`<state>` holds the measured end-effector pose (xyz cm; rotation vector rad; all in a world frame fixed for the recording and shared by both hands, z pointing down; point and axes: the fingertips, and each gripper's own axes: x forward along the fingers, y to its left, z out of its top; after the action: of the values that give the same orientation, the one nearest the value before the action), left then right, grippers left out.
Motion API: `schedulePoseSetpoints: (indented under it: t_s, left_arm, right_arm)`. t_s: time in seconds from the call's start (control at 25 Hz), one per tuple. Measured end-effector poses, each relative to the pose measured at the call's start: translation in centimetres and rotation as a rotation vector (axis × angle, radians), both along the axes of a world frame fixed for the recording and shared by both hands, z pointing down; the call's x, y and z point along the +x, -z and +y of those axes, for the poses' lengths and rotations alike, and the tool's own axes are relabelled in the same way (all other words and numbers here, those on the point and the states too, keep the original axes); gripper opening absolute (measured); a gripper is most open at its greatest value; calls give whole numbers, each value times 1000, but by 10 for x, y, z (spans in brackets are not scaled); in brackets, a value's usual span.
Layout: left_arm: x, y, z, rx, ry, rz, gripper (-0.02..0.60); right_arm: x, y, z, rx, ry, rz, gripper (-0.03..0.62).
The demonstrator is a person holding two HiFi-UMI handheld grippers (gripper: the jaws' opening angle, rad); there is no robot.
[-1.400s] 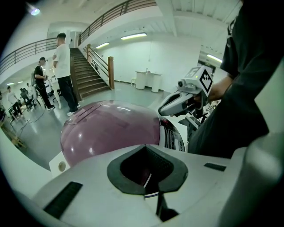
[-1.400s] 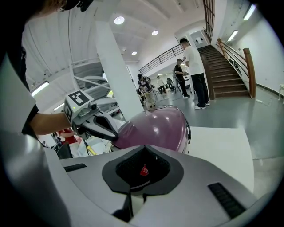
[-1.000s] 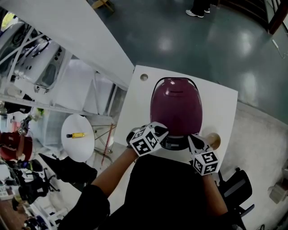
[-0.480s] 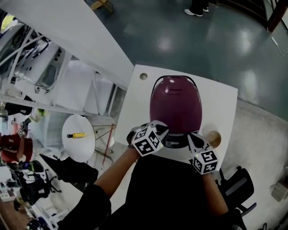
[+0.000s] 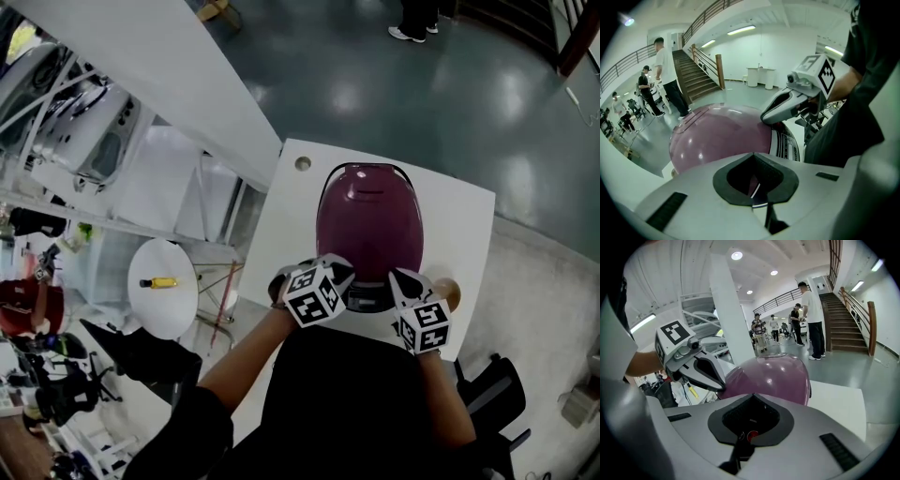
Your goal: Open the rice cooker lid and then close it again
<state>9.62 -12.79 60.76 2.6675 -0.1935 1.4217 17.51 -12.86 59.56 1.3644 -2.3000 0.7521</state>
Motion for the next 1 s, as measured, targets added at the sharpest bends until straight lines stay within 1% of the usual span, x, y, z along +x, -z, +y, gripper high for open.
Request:
schedulePoseSetpoints:
  t_s: [0.2, 0.32, 0.52, 0.6, 0.72, 0.84, 0.92, 1.0]
  left_arm:
    - [-1, 1, 1, -18, -3, 11, 3]
    - [-1, 1, 1, -35, -1, 23, 3]
    - [-2, 1, -1, -32, -6, 50, 3]
    - [-3, 0, -1, -39, -3, 59, 3]
    - [-1, 0, -1, -35, -4, 49, 3]
    - [-2, 0, 0, 11, 1, 33, 3]
    - [-6, -1, 6, 51, 3, 25, 3]
    - [-9, -1, 14, 71, 15, 35, 3]
  right_arm:
    - [-2, -1, 1, -15, 2, 44, 0]
    - [-3, -2, 0, -46, 18, 66, 0]
    - [-2, -3, -1, -62, -12, 8, 0]
    - [-2, -3, -2, -61, -10, -4, 0]
    - [-5, 7, -2, -15, 14, -5, 0]
    - [-8, 25, -1, 49, 10, -45, 0]
    - [-8, 33, 7, 71, -6, -76, 0]
    - [-6, 37, 18, 84, -12, -90, 0]
